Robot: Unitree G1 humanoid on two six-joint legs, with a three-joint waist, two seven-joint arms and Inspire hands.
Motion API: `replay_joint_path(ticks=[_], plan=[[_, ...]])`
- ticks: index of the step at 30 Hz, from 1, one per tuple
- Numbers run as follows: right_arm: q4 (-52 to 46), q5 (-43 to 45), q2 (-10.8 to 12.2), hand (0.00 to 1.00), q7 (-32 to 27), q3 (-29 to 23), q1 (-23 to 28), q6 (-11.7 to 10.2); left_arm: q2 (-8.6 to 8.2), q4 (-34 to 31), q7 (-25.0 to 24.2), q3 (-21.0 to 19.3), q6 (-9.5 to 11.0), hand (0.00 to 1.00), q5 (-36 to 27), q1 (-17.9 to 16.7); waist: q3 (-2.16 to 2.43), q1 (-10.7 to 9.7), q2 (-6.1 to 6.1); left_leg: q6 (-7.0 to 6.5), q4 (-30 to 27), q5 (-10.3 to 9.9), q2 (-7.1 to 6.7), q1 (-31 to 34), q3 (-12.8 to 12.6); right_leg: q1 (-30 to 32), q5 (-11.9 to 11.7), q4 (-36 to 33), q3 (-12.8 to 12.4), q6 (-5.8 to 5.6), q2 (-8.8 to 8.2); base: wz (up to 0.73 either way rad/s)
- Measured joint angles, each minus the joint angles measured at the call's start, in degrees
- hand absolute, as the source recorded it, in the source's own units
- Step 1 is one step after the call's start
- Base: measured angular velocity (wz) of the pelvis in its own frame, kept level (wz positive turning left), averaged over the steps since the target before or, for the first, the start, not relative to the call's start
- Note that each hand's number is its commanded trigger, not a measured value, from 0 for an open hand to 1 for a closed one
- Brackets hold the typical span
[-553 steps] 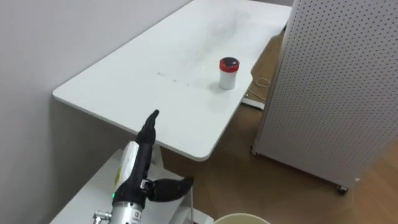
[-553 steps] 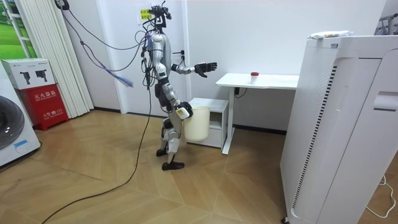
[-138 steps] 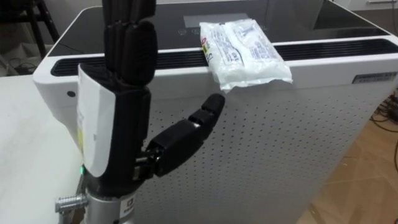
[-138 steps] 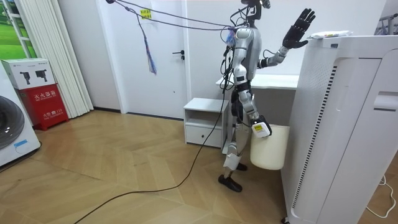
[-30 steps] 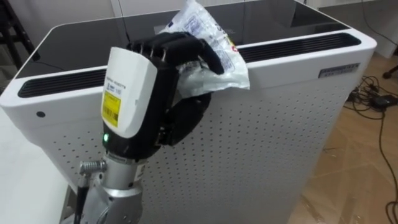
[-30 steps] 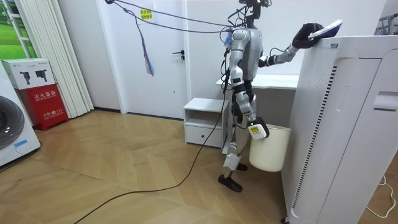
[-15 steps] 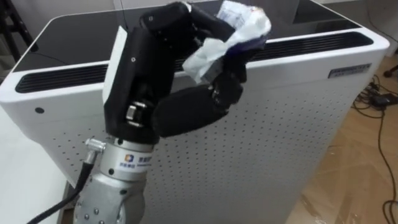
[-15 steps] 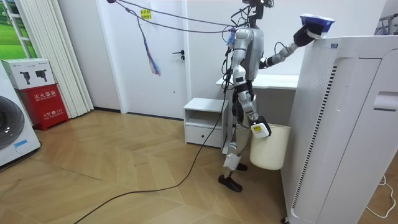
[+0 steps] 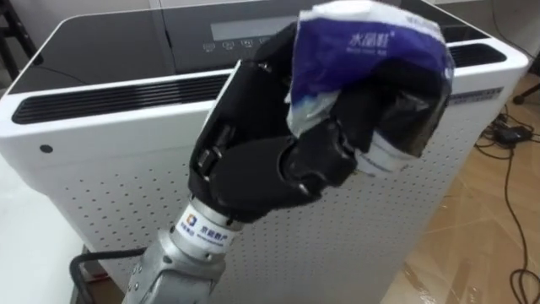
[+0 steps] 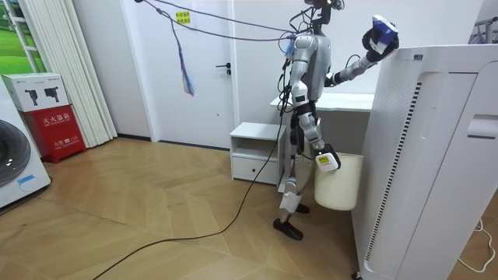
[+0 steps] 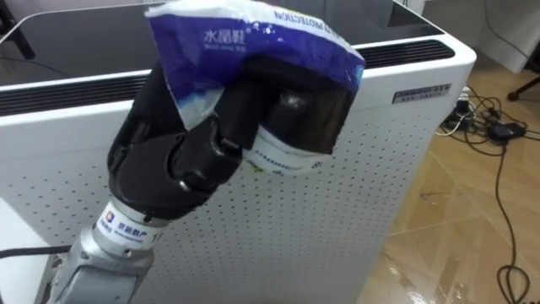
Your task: Pick garbage
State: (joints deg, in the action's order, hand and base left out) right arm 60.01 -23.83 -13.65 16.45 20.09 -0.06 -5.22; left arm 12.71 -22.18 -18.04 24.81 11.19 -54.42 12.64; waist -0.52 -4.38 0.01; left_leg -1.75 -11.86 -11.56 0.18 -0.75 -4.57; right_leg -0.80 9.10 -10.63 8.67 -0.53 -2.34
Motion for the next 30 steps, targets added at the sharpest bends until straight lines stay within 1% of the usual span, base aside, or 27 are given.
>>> replay_joint_path(ticks=[2,5,8,9,10,12,13,15,16,17,18,19,20,21,22,24,26,28,29,30], plan=[[-0.01,-0.02,0.09,1.0,0.0,0.03,-0.12,0.12,0.01,0.0,-1.04,0.0,-0.33,1.0,0.04,0.01,0.01,0.02,0.02,0.0,-0.08,0.0,-0.01,0.3,-0.11,0.37,0.0,-0.21,0.06,0.0,-0.03,-0.02],[0.04,-0.05,0.14,1.0,-0.02,0.23,-0.11,0.42,0.15,0.35,-1.91,0.0,-0.9,1.0,2.43,0.0,-0.03,0.27,0.06,-0.01,-0.98,0.0,0.02,1.14,-0.11,1.05,-0.01,-0.95,0.02,0.01,-0.11,0.0],[0.04,-0.02,0.11,1.0,-0.02,0.96,-0.05,0.63,0.15,0.86,-2.81,0.03,-2.19,1.0,6.45,-0.16,-0.11,0.85,0.22,0.0,-0.97,-0.01,0.17,1.48,-0.2,1.62,-0.12,-1.29,0.03,0.19,-0.02,-0.02],[0.0,-0.01,0.12,1.0,0.01,1.02,-0.03,1.12,0.11,1.53,-3.02,0.02,-2.38,1.0,8.99,-0.58,-0.14,1.54,0.32,0.0,-0.95,-0.01,0.23,1.52,-0.38,1.96,-0.12,-1.7,-0.1,0.19,-0.01,-0.09],[0.05,-0.01,0.07,1.0,0.01,1.01,-0.04,1.24,0.12,2.25,-3.21,0.04,-2.43,1.0,10.07,-0.74,-0.17,1.77,0.36,0.01,-0.92,0.0,0.24,1.55,-0.4,2.19,-0.11,-1.96,-0.2,0.2,-0.04,-0.1],[0.05,-0.1,-0.08,1.0,0.01,1.03,-0.62,1.63,0.67,6.81,-3.66,0.05,-2.51,1.0,12.16,-0.79,-0.35,2.21,0.74,0.03,-1.06,0.05,0.21,2.71,-0.31,3.12,-0.13,-2.41,-0.36,0.25,-0.07,-0.02],[0.05,-0.13,-0.06,1.0,0.01,1.04,-0.79,1.63,0.91,7.95,-3.62,0.05,-2.52,1.0,12.59,-0.85,-0.32,2.3,0.88,0.03,-1.17,0.08,0.21,3.15,-0.3,3.4,-0.14,-2.48,-0.35,0.27,-0.06,0.0],[0.11,-0.11,-0.01,1.0,0.0,1.09,-1.3,1.59,1.74,12.24,-3.46,0.08,-2.47,1.0,15.44,-2.04,-0.43,2.35,1.18,0.04,-2.1,0.08,0.26,4.58,-0.08,4.44,-0.2,-2.53,0.13,0.37,-0.06,0.1],[0.14,-0.11,-0.05,1.0,0.0,1.03,-1.58,1.58,2.11,13.86,-3.92,0.45,-2.47,1.0,17.13,-2.84,-0.31,2.38,1.53,0.04,-2.94,0.08,0.31,5.9,0.04,5.68,-0.2,-2.92,0.24,0.38,-0.08,0.13],[0.15,-0.13,-0.07,1.0,0.0,1.03,-1.81,1.58,2.18,14.47,-3.95,0.93,-2.47,1.0,17.98,-3.19,-0.41,2.53,1.6,0.03,-3.33,0.08,0.34,6.64,0.1,6.3,-0.21,-3.11,0.28,0.4,-0.12,0.1],[0.3,-0.1,0.07,1.0,0.0,1.04,-2.34,1.58,1.93,16.15,-3.97,1.8,-2.47,1.0,19.56,-3.76,-0.54,2.73,1.75,0.02,-4.03,0.09,0.4,7.91,0.18,7.28,-0.27,-3.4,0.85,0.49,-0.24,0.07],[0.3,-0.05,0.12,1.0,0.0,1.08,-2.52,1.55,1.96,17.21,-3.97,2.24,-2.47,1.0,20.59,-3.92,-0.57,3.01,1.82,0.02,-4.07,0.1,0.42,8.24,0.18,7.7,-0.28,-3.54,0.91,0.52,-0.33,0.0],[0.3,0.09,0.17,1.0,0.0,1.15,-3.07,1.55,1.73,19.32,-3.95,2.49,-2.48,1.0,21.82,-4.66,-0.84,3.14,1.97,0.02,-4.0,0.1,0.44,8.57,0.15,8.14,-0.32,-3.6,0.94,0.58,-0.52,0.0],[0.07,0.15,0.14,1.0,-0.01,1.16,-3.52,1.53,1.65,20.86,-3.57,2.49,-2.47,1.0,22.85,-5.8,-0.85,3.06,2.1,0.02,-4.04,0.11,0.45,9.27,0.06,9.01,-0.32,-4.07,0.98,0.58,-0.55,-0.03],[-0.04,0.14,0.11,1.0,-0.01,1.17,-3.68,1.51,1.65,21.79,-3.48,2.49,-2.47,1.0,23.02,-6.18,-0.86,3.06,2.11,-0.01,-4.1,0.16,0.45,9.63,0.05,9.42,-0.32,-4.25,1.05,0.58,-0.56,0.0],[0.29,-0.03,0.23,1.0,-0.02,1.16,-4.35,1.48,1.68,26.84,-3.31,2.34,-2.06,1.0,25.47,-6.82,-1.15,3.3,2.11,-0.03,-4.92,0.2,0.54,11.24,0.1,10.62,-0.36,-4.75,2.38,0.65,-0.67,0.08],[0.48,-0.27,0.21,1.0,-0.1,1.17,-5.32,1.47,1.24,30.77,-2.1,2.28,-2.08,1.0,27.76,-6.93,-1.23,3.41,2.07,-0.09,-5.66,0.25,0.52,13.13,0.07,12.74,-0.3,-5.88,3.04,0.74,-1.06,0.02],[1.06,-0.38,0.48,1.0,-0.33,1.13,-6.77,1.44,1.11,34.2,-0.87,1.9,-2.05,1.0,29.61,-6.87,-1.34,3.62,2.02,-0.2,-6.25,0.48,0.52,15.2,0.04,14.82,-0.49,-6.47,3.05,1.07,-1.12,0.0],[2.47,-0.36,1.07,1.0,-0.44,1.17,-8.24,1.44,1.0,36.56,0.0,1.74,-2.04,1.0,31.24,-6.76,-1.44,3.95,1.9,-0.21,-6.22,0.71,0.47,15.98,0.01,15.76,-0.59,-6.76,3.01,1.18,-1.28,0.0],[4.25,-0.35,1.67,1.0,-0.62,1.17,-9.62,1.2,0.79,39.15,0.55,1.83,-2.02,1.0,32.57,-6.44,-1.61,3.8,1.71,-0.21,-6.13,0.93,0.38,16.52,0.03,16.45,-0.59,-7.11,3.03,1.18,-1.6,0.0]])
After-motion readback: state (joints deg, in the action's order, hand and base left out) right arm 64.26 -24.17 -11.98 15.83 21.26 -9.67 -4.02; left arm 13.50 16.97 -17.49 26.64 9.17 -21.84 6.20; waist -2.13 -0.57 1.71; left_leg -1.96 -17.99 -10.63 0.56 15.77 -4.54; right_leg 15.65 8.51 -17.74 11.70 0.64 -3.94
